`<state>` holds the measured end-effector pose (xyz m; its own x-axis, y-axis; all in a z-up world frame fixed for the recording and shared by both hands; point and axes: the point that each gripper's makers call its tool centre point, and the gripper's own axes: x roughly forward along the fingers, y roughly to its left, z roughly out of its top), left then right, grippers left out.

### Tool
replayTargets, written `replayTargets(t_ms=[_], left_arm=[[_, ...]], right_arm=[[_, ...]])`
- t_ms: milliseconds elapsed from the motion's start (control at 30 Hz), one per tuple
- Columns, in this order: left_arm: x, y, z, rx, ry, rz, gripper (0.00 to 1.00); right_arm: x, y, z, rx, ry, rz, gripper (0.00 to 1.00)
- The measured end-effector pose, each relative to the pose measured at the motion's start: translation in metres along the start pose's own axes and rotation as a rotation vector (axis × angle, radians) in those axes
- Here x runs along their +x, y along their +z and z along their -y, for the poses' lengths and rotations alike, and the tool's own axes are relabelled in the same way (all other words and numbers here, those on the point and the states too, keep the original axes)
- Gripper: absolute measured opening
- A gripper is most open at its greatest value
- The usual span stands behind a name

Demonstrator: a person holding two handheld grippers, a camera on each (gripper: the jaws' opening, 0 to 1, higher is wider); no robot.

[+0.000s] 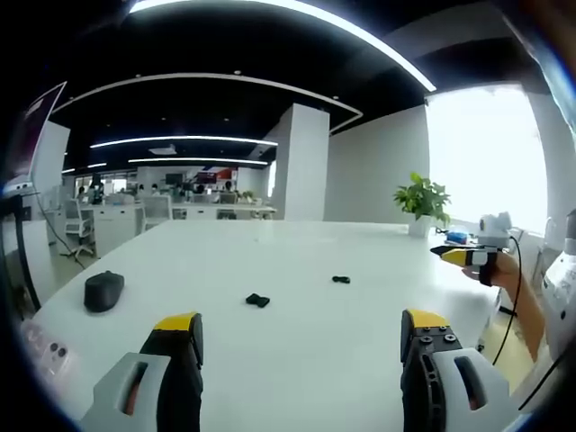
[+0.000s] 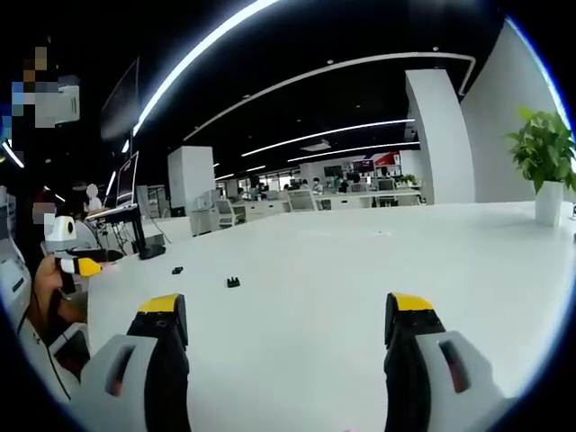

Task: Snap the two parts of the plastic buckle together until the buckle closes and remains connected.

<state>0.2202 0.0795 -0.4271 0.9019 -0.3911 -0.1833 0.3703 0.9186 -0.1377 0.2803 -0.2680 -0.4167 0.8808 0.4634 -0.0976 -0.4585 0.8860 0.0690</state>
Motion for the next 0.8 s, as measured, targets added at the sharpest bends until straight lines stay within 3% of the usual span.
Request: replayTargets(t_ms=[800], left_arm=[[0.0, -0.003, -0.001, -0.018, -0.008, -0.006, 0.92]], right_arm=[[0.035, -0.007, -0.015, -0.003, 0.092, -0.044, 0.92]])
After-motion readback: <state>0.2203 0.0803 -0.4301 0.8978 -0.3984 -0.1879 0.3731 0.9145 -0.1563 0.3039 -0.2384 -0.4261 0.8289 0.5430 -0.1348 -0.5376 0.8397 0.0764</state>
